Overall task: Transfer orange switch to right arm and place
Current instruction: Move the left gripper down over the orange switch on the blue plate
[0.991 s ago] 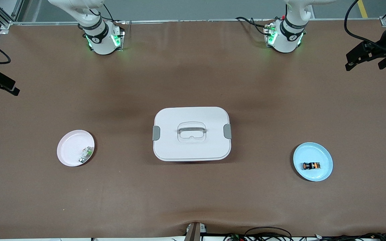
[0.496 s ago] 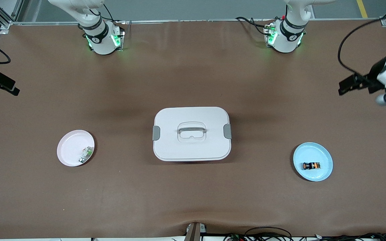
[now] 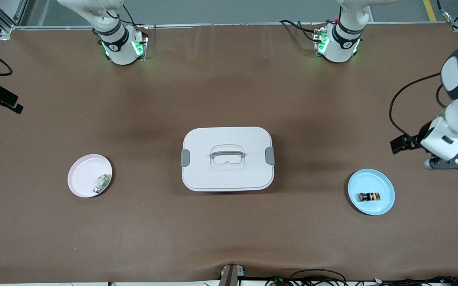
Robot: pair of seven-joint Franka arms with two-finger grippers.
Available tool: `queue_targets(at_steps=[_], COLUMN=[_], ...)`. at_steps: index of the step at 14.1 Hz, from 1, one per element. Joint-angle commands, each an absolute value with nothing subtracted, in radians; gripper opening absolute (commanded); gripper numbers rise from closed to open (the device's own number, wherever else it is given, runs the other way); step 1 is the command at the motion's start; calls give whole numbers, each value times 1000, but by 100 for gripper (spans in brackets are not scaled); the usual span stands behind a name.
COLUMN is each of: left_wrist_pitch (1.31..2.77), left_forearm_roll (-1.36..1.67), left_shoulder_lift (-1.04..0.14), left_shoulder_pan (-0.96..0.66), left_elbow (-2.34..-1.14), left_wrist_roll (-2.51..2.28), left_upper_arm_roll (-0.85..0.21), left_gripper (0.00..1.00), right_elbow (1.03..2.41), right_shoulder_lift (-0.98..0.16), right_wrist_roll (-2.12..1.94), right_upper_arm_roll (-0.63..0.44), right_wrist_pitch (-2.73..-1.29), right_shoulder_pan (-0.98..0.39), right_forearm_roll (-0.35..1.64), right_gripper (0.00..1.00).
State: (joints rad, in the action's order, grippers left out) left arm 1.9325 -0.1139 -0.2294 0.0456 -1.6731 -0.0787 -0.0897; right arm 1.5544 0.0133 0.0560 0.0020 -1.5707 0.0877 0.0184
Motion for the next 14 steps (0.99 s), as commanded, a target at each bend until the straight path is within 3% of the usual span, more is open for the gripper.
queue_targets(at_steps=[1, 14], left_wrist_pitch=[2034, 2424], left_forearm_roll=[-135, -127], left_shoulder_lift=[-288, -609], left_shoulder_pan=[63, 94], left_elbow=[-1698, -1663], left_wrist_roll=[-64, -52], left_upper_arm_roll=[-94, -100], left_gripper=[100, 100], right_elbow=[1525, 1526], right_shoulder_lift=[-2, -6], right_wrist_roll=[46, 48], right_upper_arm_roll=[17, 17], right_wrist_pitch=[-1554, -1554], right_shoulder_pan=[104, 98], right_forearm_roll=[9, 11], right_gripper=[100, 100])
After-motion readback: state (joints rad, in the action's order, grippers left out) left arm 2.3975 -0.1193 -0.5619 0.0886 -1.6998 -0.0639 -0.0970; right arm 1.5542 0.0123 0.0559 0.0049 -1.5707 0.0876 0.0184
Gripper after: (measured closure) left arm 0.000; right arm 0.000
